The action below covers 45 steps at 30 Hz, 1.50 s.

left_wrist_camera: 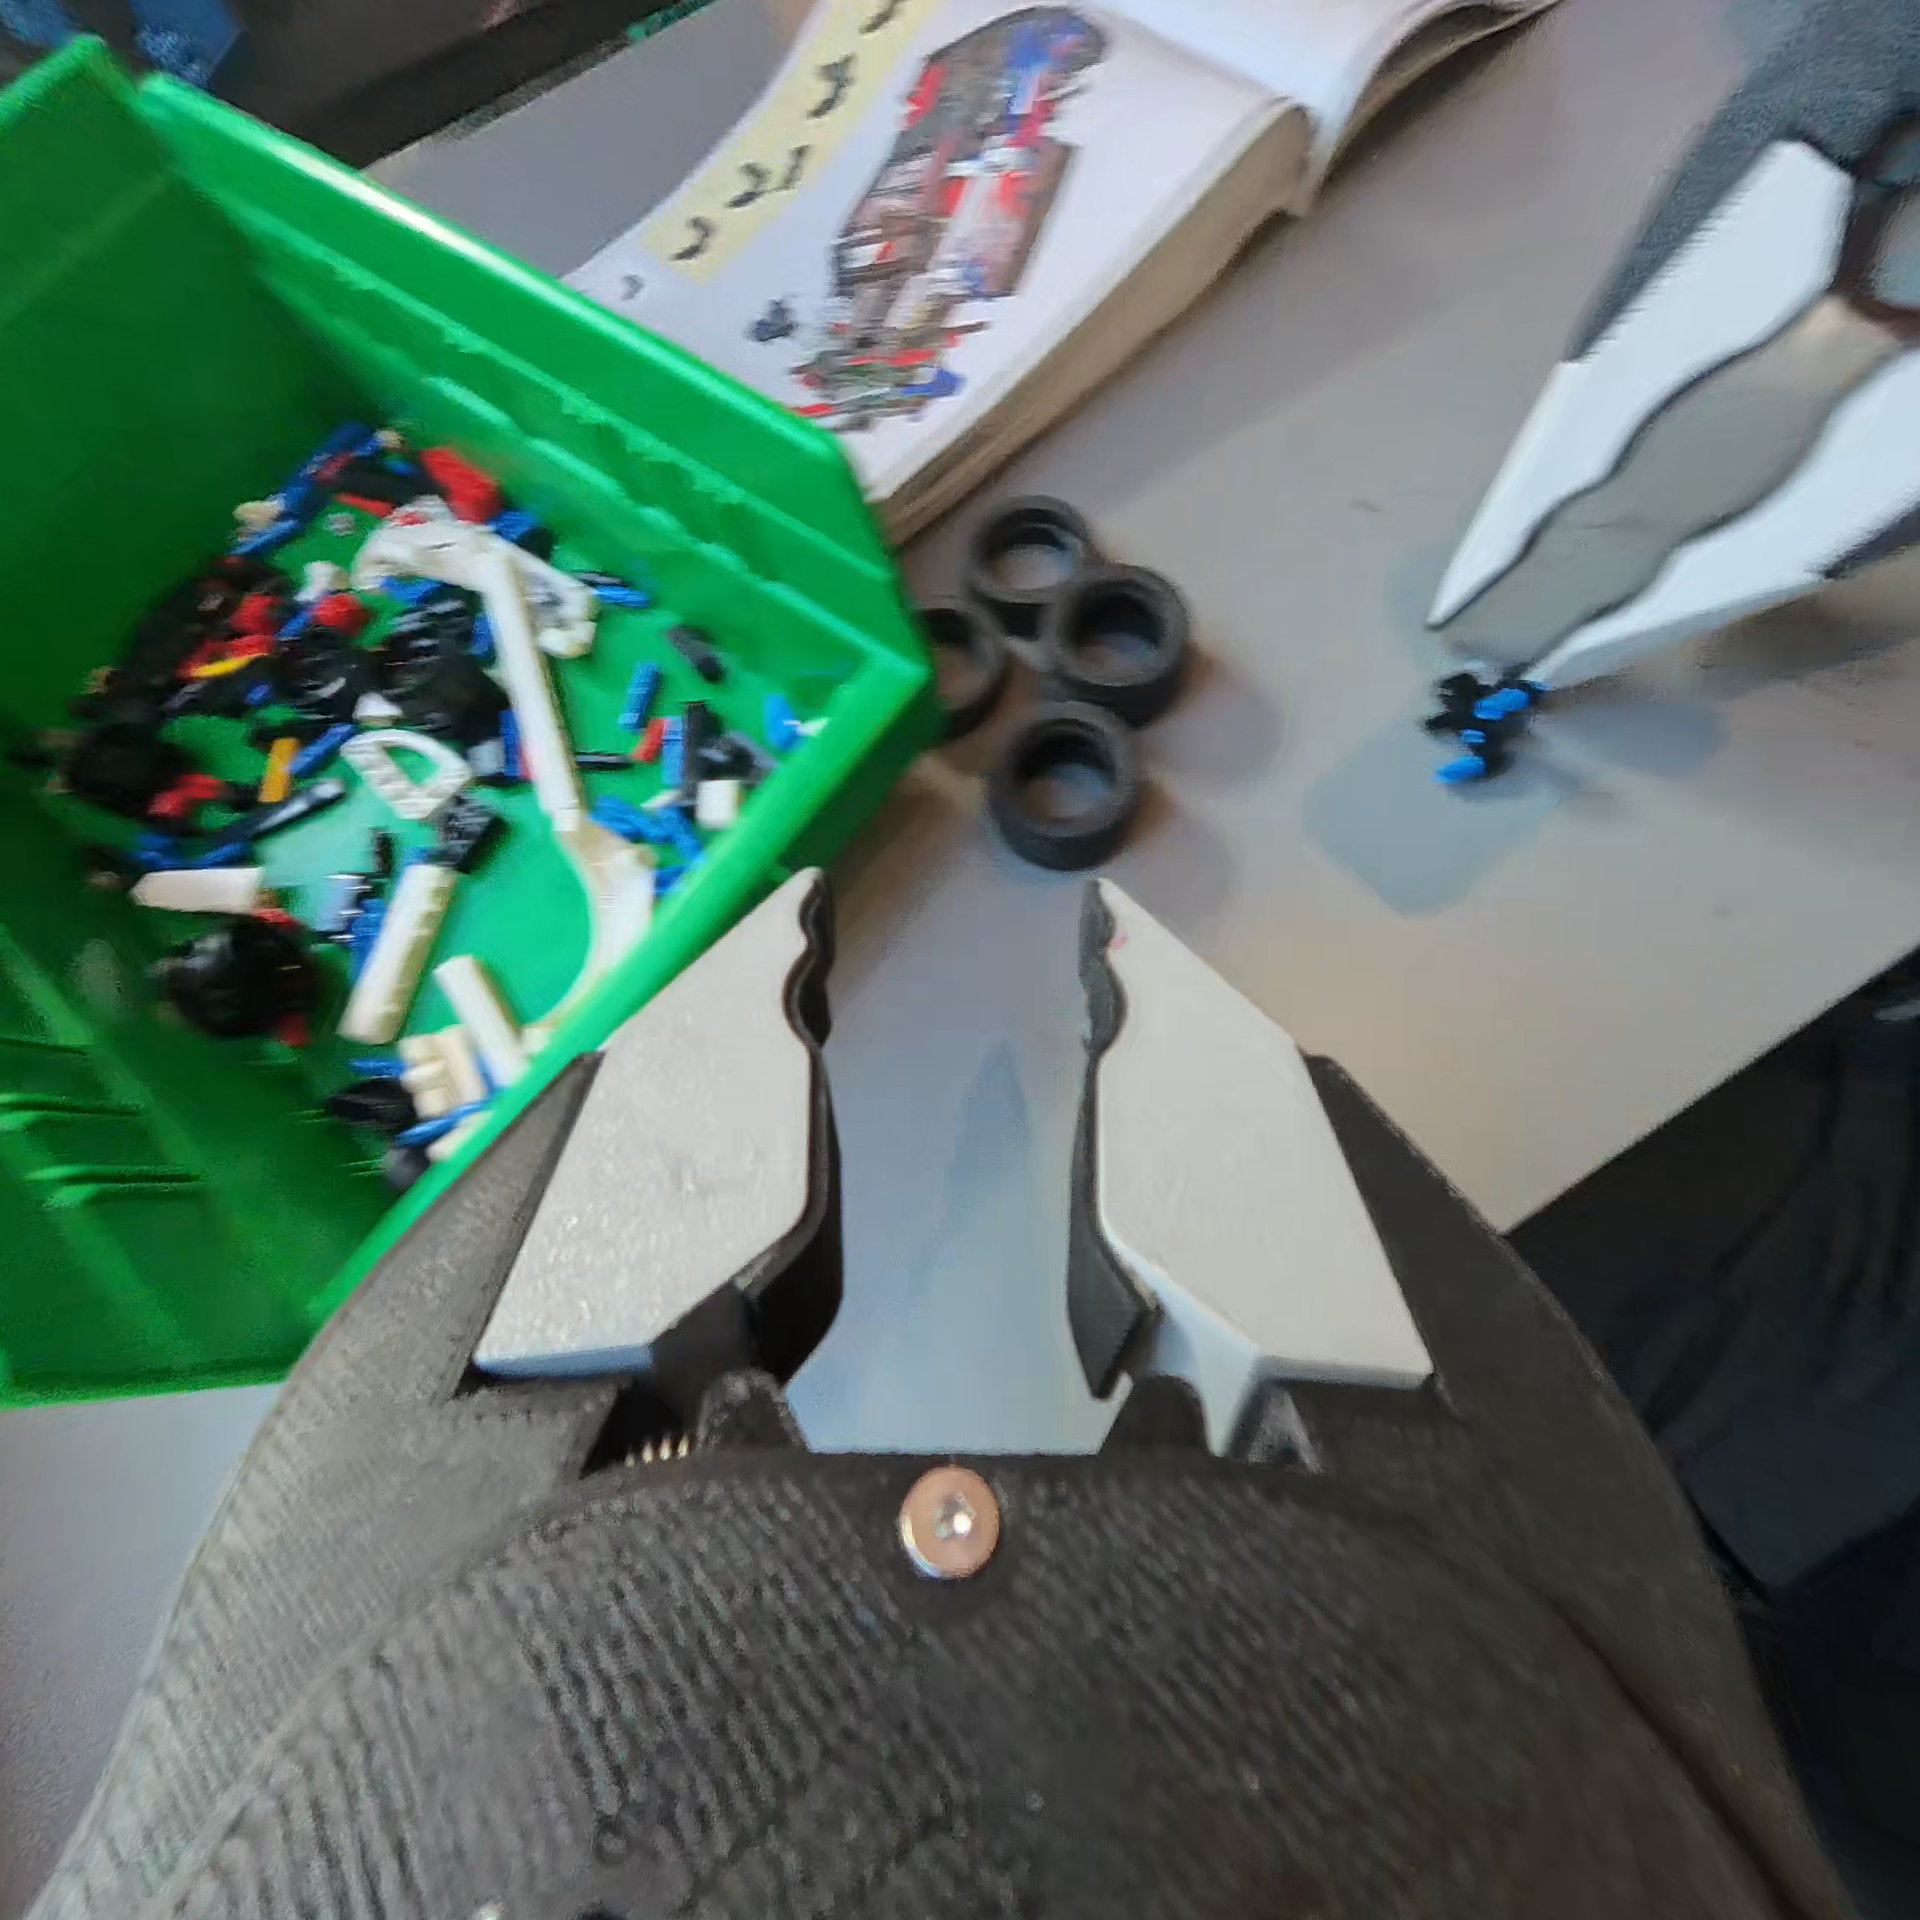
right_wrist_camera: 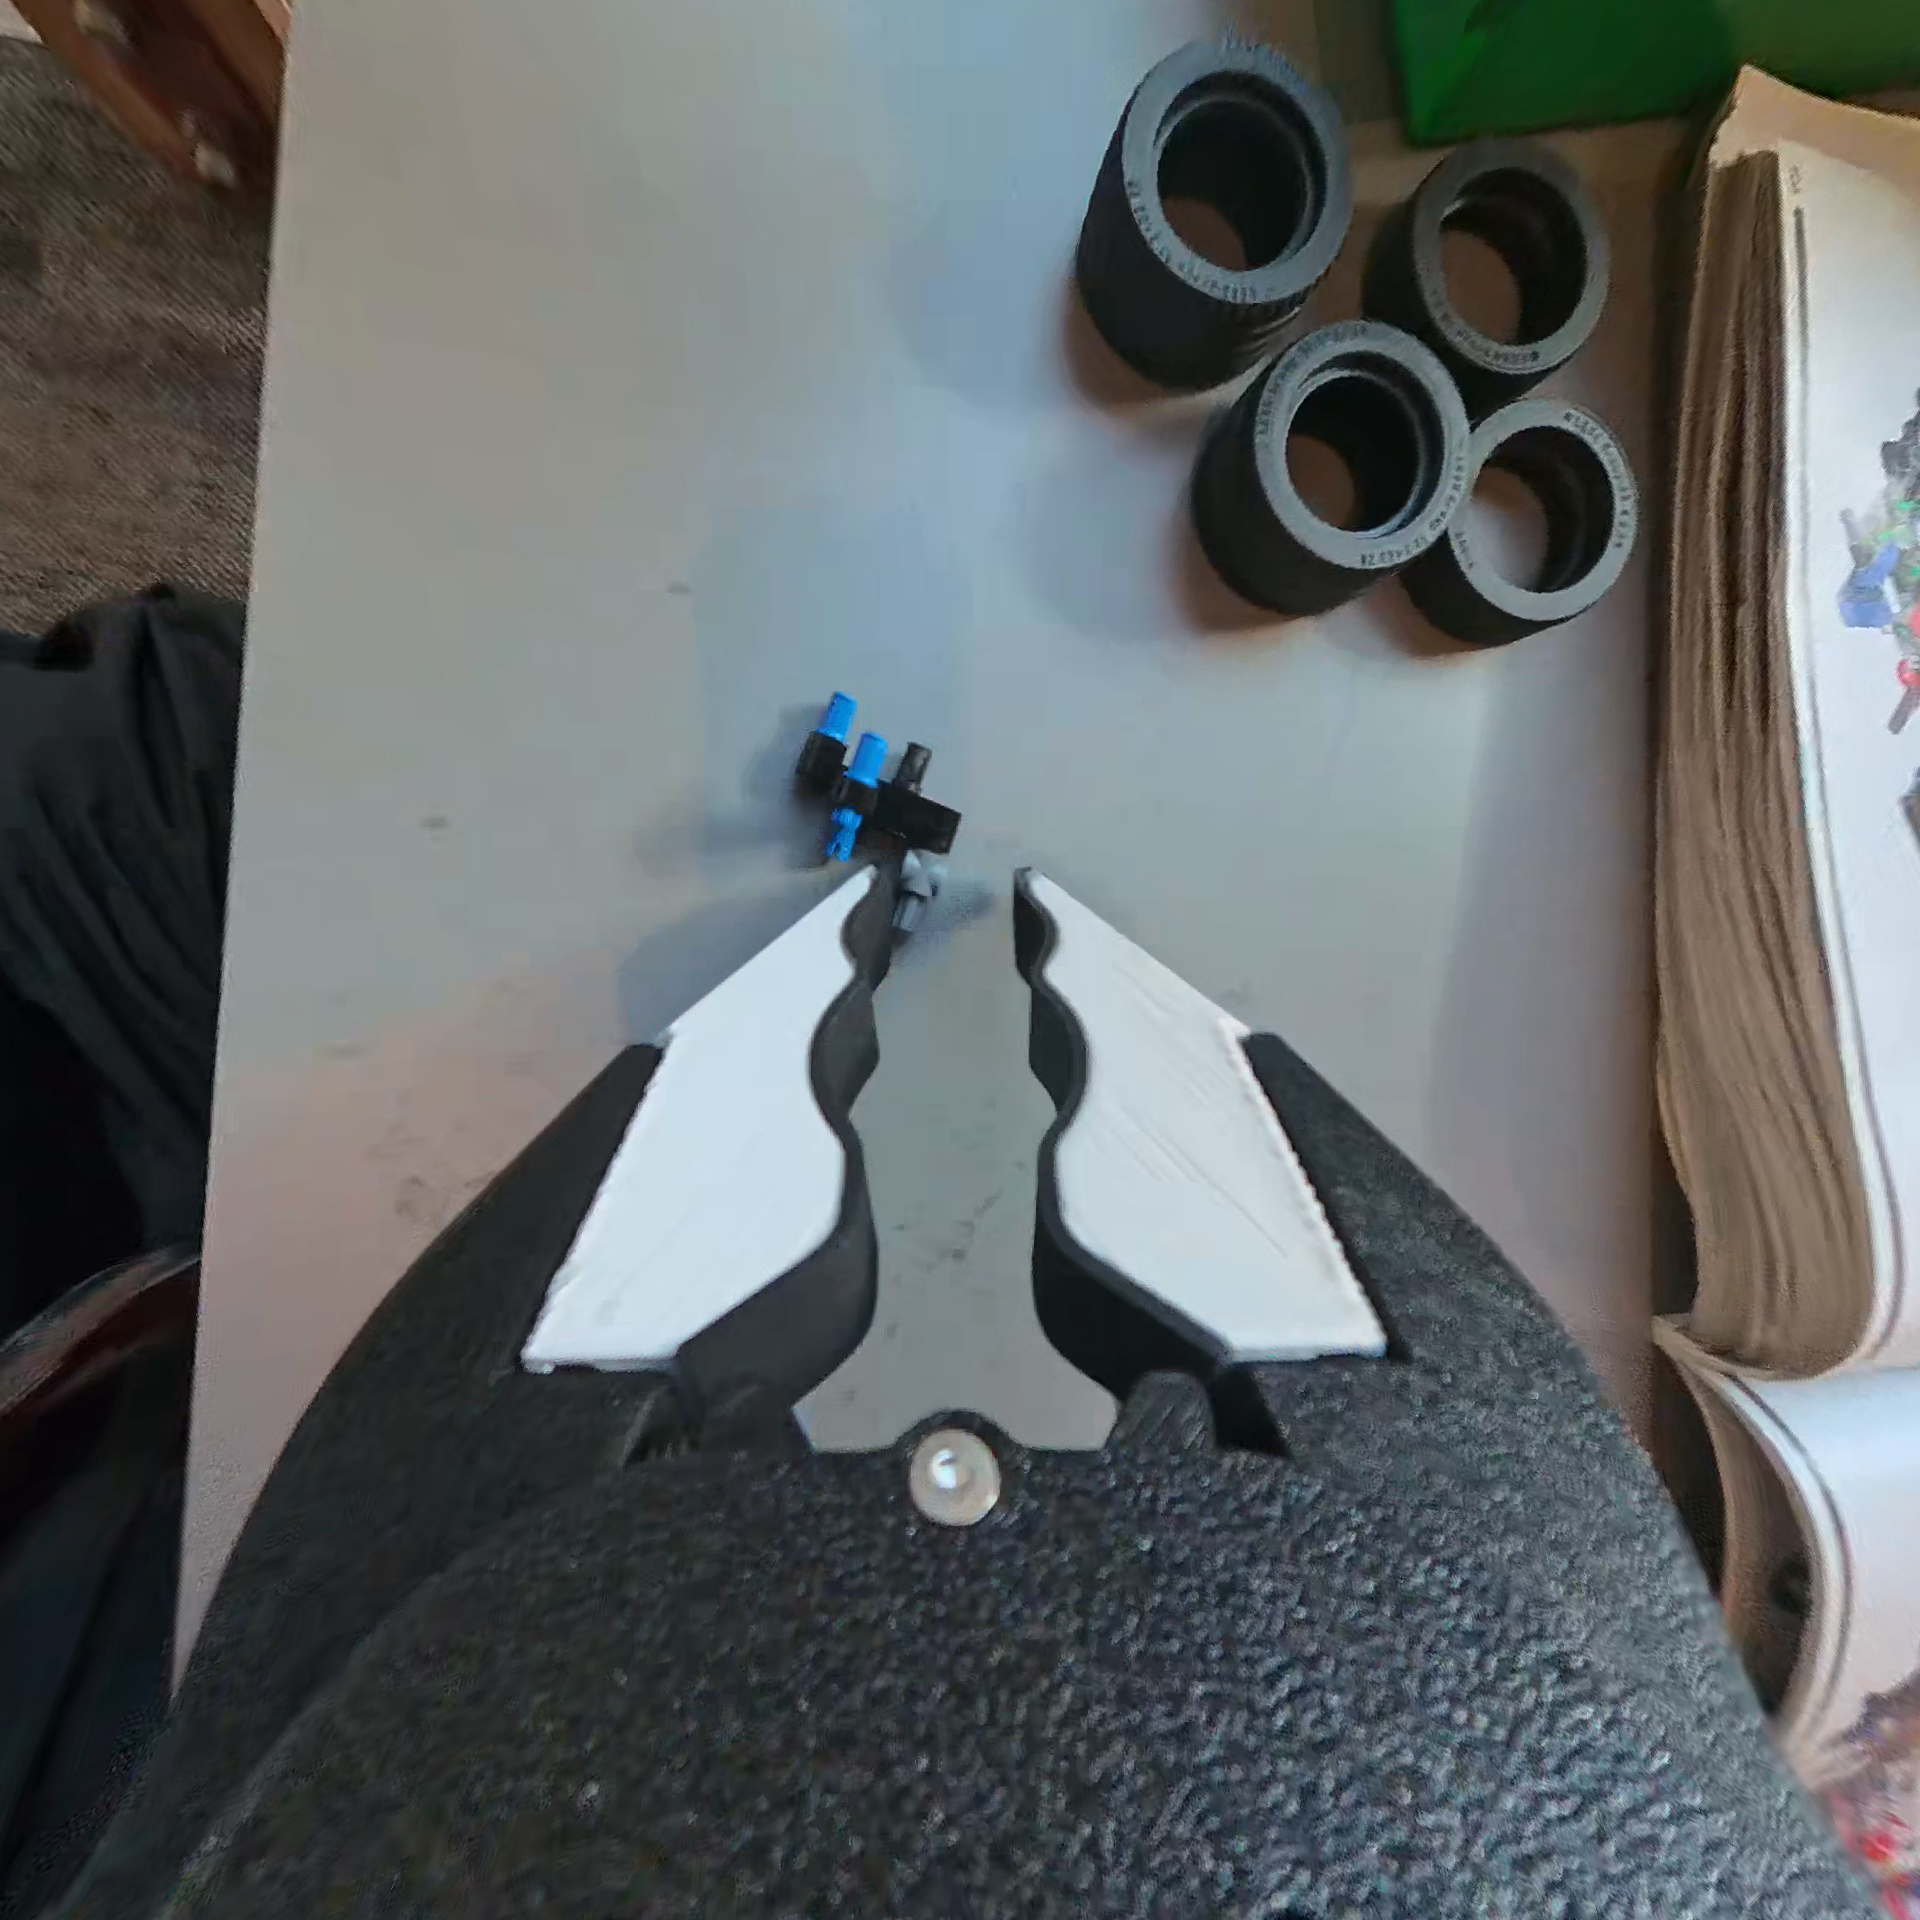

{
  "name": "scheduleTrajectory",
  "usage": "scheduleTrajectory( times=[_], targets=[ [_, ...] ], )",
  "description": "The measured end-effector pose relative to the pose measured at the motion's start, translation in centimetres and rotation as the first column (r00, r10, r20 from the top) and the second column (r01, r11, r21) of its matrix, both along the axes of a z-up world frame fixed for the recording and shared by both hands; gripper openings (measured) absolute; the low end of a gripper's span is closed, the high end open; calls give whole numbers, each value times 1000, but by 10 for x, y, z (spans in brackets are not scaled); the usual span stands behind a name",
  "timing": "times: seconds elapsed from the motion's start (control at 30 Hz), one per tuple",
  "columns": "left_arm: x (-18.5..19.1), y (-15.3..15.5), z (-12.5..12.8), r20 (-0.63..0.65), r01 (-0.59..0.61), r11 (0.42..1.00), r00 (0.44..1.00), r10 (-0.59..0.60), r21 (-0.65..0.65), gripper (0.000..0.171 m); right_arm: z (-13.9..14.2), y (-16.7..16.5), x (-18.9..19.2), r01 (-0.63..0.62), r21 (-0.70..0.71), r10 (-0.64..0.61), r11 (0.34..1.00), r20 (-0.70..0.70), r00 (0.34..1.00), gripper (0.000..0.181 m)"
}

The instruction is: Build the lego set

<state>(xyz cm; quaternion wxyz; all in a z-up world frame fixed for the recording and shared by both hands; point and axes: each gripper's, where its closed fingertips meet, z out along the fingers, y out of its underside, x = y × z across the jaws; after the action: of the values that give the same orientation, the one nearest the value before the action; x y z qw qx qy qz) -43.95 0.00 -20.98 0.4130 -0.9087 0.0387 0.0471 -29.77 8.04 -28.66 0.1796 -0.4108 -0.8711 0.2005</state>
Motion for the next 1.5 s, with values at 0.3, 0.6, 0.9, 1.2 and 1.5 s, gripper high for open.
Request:
scheduleTrajectory(
  times=[0.3, 0.6, 0.9, 1.2, 1.5],
  targets=[
    [-116, 35, -11, -142, -47, 954, 990, 5, -297, 25, 31, 22, -6, 241, -9, -240, 971, -116, 964, 26],
    [-108, 42, 9, -109, -102, 995, 989, 99, -23, 17, 60, -20, 13, 251, -450, -449, 857, -415, 791, 28],
    [-152, 52, -15, -145, -108, 941, 987, 64, -321, 20, 0, -27, 1, 309, -239, -355, 921, -179, 918, 63],
    [-149, 50, 1, -148, -257, 930, 963, 224, -263, 9, 27, -4, -3, 318, -294, -411, 901, -353, 840, 43],
    [-122, -15, 28, -250, -400, 898, 902, 351, -182, 0, 57, -11, 0, 241, -220, -325, 945, -588, 740, 41]
  ],
)
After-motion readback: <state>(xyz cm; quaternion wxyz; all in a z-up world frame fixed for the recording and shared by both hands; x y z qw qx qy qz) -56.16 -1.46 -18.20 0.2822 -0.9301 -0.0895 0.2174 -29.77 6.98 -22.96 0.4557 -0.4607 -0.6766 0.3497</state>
